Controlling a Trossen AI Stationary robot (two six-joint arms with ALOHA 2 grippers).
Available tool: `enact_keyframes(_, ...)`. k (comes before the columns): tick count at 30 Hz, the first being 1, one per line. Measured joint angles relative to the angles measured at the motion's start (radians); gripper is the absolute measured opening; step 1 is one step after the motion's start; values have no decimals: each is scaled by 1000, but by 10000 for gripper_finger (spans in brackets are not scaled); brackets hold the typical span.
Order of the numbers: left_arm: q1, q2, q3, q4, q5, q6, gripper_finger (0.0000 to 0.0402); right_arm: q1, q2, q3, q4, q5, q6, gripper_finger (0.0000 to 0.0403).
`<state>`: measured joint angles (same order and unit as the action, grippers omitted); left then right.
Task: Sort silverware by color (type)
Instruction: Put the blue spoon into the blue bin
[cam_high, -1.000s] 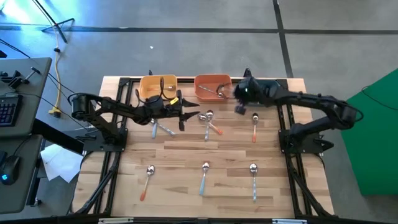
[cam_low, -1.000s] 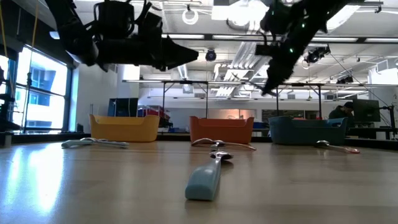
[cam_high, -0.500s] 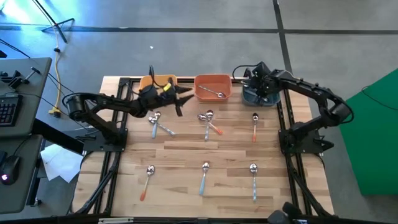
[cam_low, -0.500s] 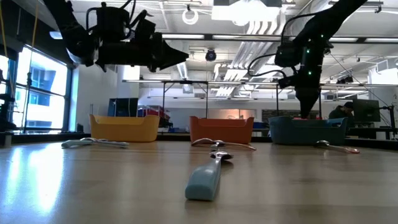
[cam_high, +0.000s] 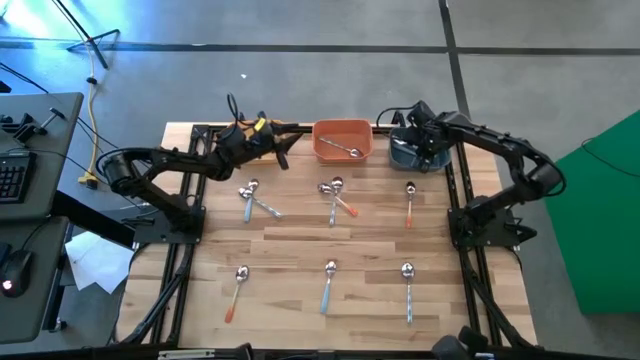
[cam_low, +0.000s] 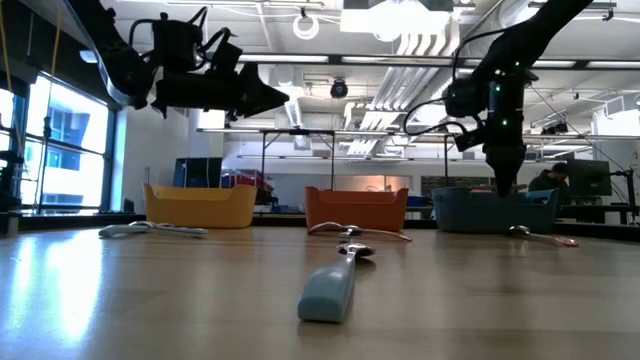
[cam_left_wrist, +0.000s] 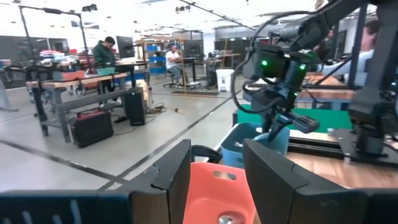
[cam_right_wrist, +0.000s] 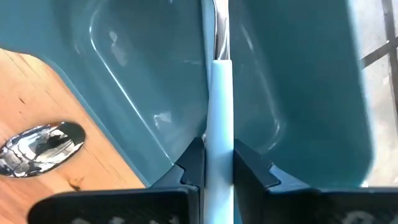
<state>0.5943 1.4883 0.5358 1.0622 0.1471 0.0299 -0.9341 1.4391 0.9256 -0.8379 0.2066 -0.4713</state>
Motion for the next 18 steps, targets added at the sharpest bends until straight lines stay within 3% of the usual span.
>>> enact_keyframes(14,9,1,0,-35,0,16,135,-50,152,-4,66,41,22,39)
enact_keyframes(18,9,1,0,-35,0,15,135,-46,152,-3,67,32,53,66)
